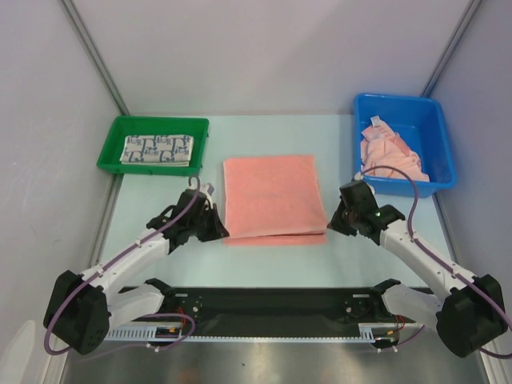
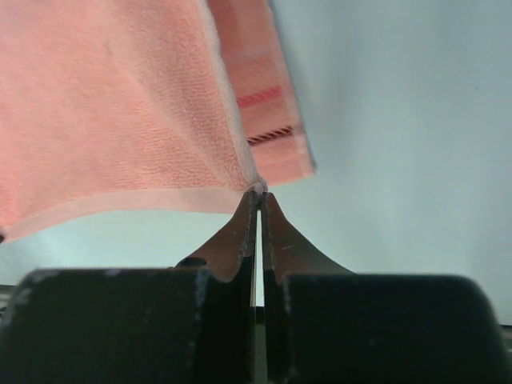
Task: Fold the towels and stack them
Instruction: Fold the towel
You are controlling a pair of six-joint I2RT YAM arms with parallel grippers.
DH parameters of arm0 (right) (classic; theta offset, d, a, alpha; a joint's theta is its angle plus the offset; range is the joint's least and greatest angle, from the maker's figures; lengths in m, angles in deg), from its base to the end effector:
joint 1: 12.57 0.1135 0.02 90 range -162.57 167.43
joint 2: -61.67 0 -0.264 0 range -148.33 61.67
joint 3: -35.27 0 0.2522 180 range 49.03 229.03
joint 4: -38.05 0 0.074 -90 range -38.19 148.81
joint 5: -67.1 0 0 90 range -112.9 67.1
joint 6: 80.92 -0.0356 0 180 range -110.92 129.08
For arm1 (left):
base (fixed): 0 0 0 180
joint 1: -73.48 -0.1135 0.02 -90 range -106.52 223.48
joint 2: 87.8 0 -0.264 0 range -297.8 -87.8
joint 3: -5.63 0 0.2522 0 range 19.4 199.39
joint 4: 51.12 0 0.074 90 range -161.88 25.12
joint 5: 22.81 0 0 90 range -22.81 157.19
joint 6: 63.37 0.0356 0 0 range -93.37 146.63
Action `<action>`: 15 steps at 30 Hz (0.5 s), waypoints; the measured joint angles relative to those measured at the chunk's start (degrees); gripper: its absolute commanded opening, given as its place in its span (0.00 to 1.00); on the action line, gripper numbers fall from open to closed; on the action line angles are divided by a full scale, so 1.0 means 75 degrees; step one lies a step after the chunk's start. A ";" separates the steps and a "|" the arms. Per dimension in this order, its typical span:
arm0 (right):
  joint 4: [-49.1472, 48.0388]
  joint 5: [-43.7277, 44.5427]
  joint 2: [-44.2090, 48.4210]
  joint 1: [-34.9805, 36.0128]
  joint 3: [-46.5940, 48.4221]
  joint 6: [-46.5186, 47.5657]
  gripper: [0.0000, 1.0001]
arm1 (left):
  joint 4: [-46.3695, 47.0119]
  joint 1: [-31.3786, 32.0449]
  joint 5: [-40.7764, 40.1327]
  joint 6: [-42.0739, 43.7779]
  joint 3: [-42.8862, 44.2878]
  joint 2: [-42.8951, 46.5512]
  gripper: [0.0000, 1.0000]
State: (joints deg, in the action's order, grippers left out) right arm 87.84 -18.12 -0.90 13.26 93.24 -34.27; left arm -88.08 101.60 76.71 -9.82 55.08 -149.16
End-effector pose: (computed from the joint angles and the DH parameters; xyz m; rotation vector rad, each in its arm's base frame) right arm 0.1935 0.0904 0.2386 0.4235 2.5232 0.3785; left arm 0.1842 -0.1051 0.2110 -0.1051 2.5336 -0.6863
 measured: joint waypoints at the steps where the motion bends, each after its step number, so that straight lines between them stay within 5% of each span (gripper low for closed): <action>1: -0.0131 -0.0061 0.0099 0.0000 -0.0309 0.0017 0.00 | 0.0055 0.0041 -0.0012 -0.0073 -0.0318 0.0032 0.00; 7: -0.0892 -0.0542 0.0111 0.0079 -0.1990 0.0026 0.00 | 0.0516 0.0122 0.0026 -0.0230 -0.1218 -0.0391 0.00; 15: -0.1728 -0.0580 0.0090 0.0085 -0.2337 0.0187 0.00 | 0.1154 0.0137 -0.0047 -0.0227 -0.1472 -0.0729 0.00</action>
State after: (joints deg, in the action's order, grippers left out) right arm 74.88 -22.47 -0.22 13.89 75.71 -32.87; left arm -79.43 102.63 76.36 -11.52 44.04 -154.63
